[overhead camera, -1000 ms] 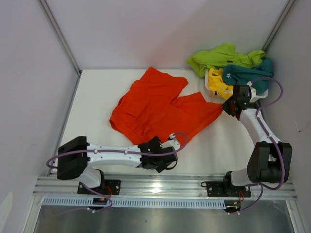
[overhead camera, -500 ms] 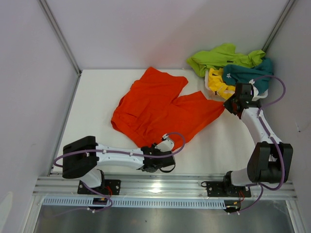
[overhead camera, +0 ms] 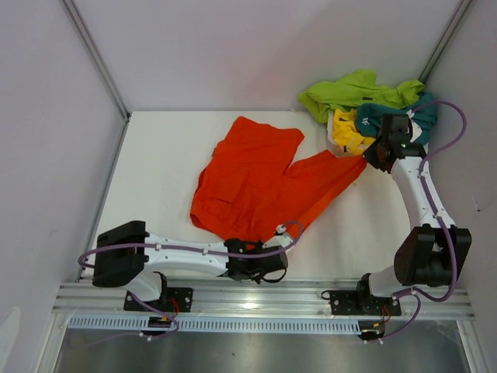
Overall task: Fold and stack the shorts
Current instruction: Fold the shorts
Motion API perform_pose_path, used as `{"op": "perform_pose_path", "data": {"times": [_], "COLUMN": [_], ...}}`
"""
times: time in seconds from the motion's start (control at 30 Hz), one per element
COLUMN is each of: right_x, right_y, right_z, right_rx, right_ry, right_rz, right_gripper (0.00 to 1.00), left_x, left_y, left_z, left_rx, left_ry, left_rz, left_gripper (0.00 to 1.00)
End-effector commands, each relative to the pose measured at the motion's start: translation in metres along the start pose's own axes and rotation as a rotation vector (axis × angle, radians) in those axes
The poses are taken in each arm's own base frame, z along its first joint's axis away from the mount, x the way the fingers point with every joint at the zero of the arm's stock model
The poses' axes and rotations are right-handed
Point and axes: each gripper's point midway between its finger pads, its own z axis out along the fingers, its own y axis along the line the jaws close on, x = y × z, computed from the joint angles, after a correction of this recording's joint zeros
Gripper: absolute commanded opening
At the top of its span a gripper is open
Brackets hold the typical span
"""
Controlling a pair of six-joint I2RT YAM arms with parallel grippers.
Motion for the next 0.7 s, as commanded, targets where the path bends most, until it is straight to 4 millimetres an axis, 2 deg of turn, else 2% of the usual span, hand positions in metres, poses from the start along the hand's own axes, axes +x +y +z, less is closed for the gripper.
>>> {"op": "perform_pose_path", "data": {"times": [0.0,0.03,0.1,0.17,0.2,0.33,0.53,0.67], "right_x": [-0.011,-0.014,-0.024,-0.022,-0.029,-0.041,-0.053,-0.053], "right_y": [-0.003,0.000,0.009,0.021,0.029,0.039,0.061,0.081], "right_z": [-0.017,-0.020,-0.026,-0.029,-0.034,-0.041,-0.052,-0.059], "right_rx": [0.059,0.052,0.030,0.020,0.004,-0.028,-0.127,-0.211], "right_ry": [-0.030,-0.042,-0.066,-0.062,-0.077,-0.113,-0.136,-0.130], "right_rz": [-0.040,-0.039,-0.027,-0.050,-0.044,-0.032,-0.023,-0.008], "right_gripper": [0.00,0.00,0.00,0.00,0.00,0.00,0.00,0.00], "left_x": [-0.022,-0.028,-0.026,-0.028,-0.033,-0.050,-0.075,-0.089], "left_y": [-0.071,-0.080,-0.102,-0.119,-0.138,-0.171,-0.184,-0.173], "left_z": [-0.024,-0.029,-0.035,-0.042,-0.051,-0.079,-0.091,-0.110], "left_rx": [0.218,0.234,0.301,0.377,0.483,0.670,0.704,0.736], "left_ry": [-0.039,-0.046,-0.032,-0.036,-0.053,-0.106,-0.160,-0.238], "left_rz": [0.085,0.093,0.116,0.089,0.073,0.027,-0.008,-0.084], "left_gripper": [0.00,0.00,0.00,0.00,0.00,0.00,0.00,0.00]}}
